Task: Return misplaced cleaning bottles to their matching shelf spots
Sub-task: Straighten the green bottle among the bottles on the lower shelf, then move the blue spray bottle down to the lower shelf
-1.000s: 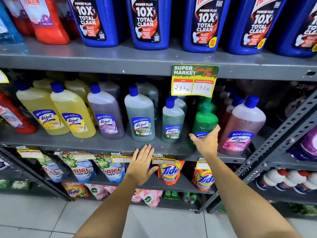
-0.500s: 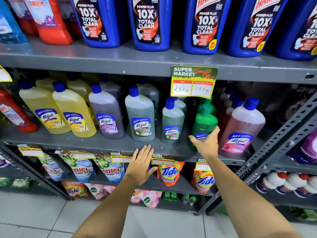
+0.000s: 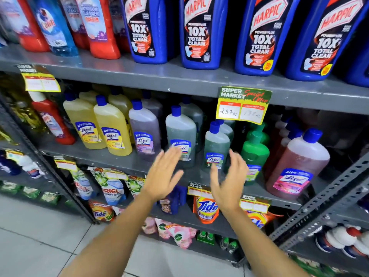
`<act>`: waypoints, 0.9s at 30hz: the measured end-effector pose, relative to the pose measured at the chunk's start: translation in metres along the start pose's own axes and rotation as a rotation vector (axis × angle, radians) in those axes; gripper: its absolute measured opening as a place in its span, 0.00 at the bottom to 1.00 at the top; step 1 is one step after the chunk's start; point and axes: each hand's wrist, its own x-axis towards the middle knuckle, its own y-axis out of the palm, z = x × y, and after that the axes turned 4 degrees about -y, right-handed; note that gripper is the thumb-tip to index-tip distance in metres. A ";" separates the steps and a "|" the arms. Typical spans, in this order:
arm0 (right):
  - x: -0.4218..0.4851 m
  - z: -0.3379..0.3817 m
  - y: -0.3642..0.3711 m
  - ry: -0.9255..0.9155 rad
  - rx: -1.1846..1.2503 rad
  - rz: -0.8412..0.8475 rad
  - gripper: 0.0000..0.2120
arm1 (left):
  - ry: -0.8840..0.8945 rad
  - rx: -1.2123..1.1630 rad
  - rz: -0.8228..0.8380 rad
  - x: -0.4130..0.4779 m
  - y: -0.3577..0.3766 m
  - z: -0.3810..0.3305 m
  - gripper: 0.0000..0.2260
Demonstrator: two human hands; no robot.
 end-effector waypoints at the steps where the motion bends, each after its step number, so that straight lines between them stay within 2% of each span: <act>1: 0.020 0.021 0.005 -0.131 0.031 0.003 0.25 | 0.004 0.000 -0.088 0.012 -0.024 0.005 0.27; 3: 0.065 0.066 0.014 -0.354 0.104 -0.037 0.23 | 0.021 0.009 -0.235 0.034 -0.075 0.017 0.26; 5: 0.105 0.110 0.025 -0.498 0.136 -0.097 0.22 | 0.025 0.036 -0.345 0.050 -0.125 0.033 0.25; 9: 0.146 0.182 0.053 -0.560 0.116 -0.157 0.22 | -0.005 0.108 -0.481 0.055 -0.204 0.064 0.26; 14: 0.155 0.253 0.102 -0.533 0.156 -0.127 0.22 | -0.049 0.220 -0.422 0.030 -0.272 0.103 0.27; 22: 0.153 0.325 0.185 -0.509 0.260 -0.037 0.21 | -0.174 0.334 -0.318 -0.016 -0.321 0.191 0.27; 27: 0.186 0.357 0.232 -0.552 0.251 -0.005 0.27 | -0.152 0.448 -0.271 0.000 -0.345 0.246 0.26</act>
